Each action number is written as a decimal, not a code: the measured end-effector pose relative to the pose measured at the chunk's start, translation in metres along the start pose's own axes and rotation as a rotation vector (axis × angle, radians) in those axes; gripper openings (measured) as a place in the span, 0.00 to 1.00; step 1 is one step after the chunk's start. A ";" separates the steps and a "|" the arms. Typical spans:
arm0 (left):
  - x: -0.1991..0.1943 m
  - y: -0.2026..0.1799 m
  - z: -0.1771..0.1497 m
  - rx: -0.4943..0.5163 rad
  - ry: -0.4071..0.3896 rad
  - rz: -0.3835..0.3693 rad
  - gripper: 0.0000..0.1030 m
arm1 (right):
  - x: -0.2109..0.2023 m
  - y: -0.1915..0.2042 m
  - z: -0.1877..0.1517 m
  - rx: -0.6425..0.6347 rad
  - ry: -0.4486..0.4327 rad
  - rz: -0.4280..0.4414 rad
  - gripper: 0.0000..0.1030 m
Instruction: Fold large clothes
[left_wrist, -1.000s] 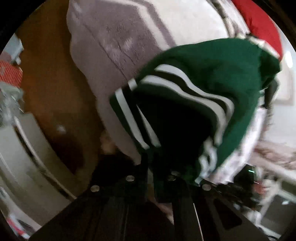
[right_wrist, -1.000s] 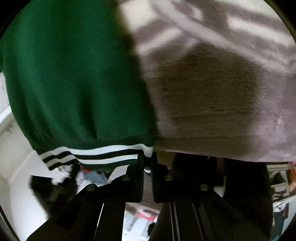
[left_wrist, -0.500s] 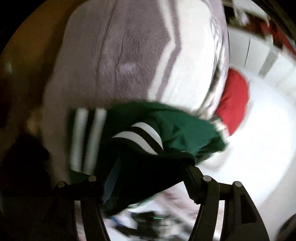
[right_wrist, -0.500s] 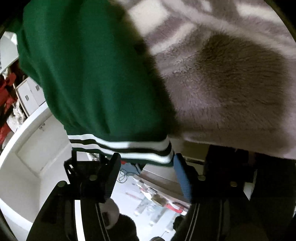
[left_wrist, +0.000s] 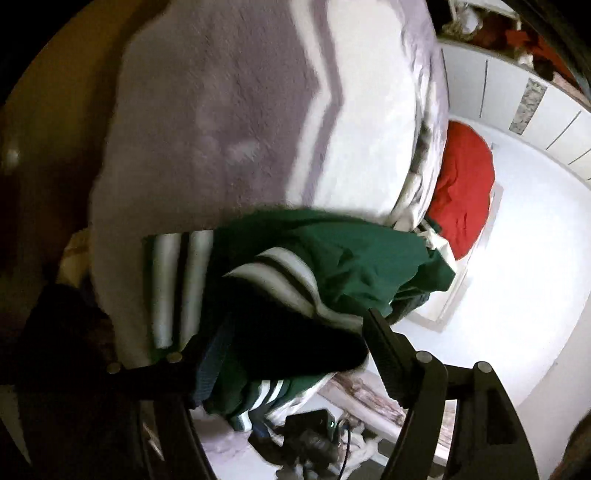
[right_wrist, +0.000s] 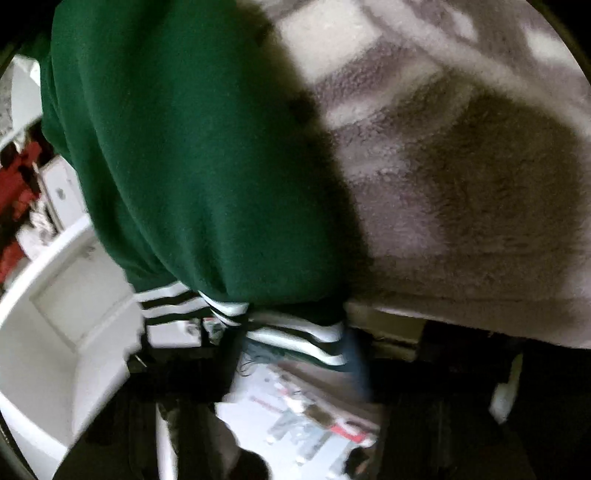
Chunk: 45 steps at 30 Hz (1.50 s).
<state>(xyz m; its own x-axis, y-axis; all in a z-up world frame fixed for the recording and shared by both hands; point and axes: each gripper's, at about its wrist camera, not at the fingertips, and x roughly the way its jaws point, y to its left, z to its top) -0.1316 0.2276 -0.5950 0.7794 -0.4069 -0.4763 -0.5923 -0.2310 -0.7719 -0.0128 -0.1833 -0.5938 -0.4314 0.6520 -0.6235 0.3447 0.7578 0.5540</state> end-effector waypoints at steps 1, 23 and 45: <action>0.005 -0.002 0.002 -0.002 -0.005 0.024 0.66 | -0.001 0.002 0.002 -0.001 -0.011 -0.008 0.08; -0.014 -0.038 0.038 0.266 -0.097 0.364 0.05 | 0.024 0.020 0.027 -0.080 0.119 -0.184 0.16; 0.007 -0.077 -0.076 0.709 0.159 0.961 0.84 | -0.168 0.272 0.217 -0.524 -0.460 -0.292 0.53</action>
<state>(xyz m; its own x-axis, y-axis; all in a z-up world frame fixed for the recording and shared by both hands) -0.0957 0.1753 -0.5074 0.0181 -0.2619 -0.9649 -0.6344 0.7429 -0.2135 0.3339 -0.0815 -0.4580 -0.0137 0.4582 -0.8887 -0.2217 0.8653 0.4495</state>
